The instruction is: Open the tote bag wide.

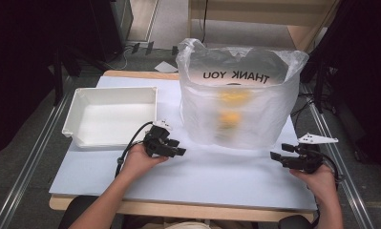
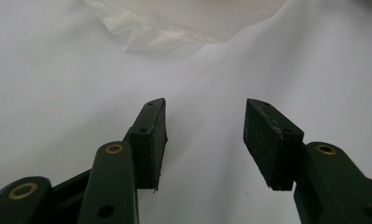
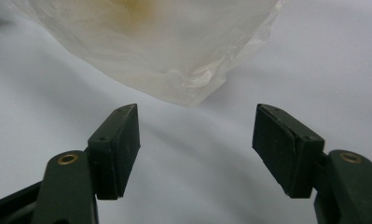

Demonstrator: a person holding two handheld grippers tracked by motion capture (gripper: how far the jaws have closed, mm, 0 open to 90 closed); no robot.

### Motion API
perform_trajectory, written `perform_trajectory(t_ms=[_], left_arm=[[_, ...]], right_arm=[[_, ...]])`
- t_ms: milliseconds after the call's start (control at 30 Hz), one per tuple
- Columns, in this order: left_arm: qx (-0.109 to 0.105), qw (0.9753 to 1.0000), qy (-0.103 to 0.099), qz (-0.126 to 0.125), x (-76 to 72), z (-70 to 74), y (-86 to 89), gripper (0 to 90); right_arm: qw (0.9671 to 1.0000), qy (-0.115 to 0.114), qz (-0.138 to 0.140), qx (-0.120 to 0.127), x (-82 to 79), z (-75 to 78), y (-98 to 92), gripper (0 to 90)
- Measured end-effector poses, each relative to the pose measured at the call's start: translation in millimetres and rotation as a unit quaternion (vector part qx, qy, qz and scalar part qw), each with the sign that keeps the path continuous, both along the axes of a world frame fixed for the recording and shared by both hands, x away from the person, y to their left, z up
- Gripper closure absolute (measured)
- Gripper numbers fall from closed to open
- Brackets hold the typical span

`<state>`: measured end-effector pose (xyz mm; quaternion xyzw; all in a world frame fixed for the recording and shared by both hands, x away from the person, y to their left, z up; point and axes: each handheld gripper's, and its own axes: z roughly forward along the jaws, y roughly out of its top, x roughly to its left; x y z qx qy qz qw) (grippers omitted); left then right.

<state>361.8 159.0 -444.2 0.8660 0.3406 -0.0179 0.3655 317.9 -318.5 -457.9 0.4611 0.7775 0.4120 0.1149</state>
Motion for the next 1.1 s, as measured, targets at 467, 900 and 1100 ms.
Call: perform_trajectory(t_ms=[467, 900, 1100], left_arm=[[-0.004, 1.0, -0.006, -0.004, 2.3, -0.5, -0.5, 47.2], [-0.006, 1.0, -0.001, -0.003, 5.2, 0.6, 0.0, 46.0], [-0.013, 0.9999, 0.003, -0.002, 5.8, 0.3, 0.5, 45.7]], right_arm=[[1.0, 0.003, -0.008, -0.004, -0.9, -1.2, 1.8, 33.3], [0.9997, -0.001, -0.022, 0.003, 0.9, -1.1, 0.3, 33.4], [0.9998, 0.003, -0.02, 0.004, 1.6, -1.9, 1.3, 33.4]])
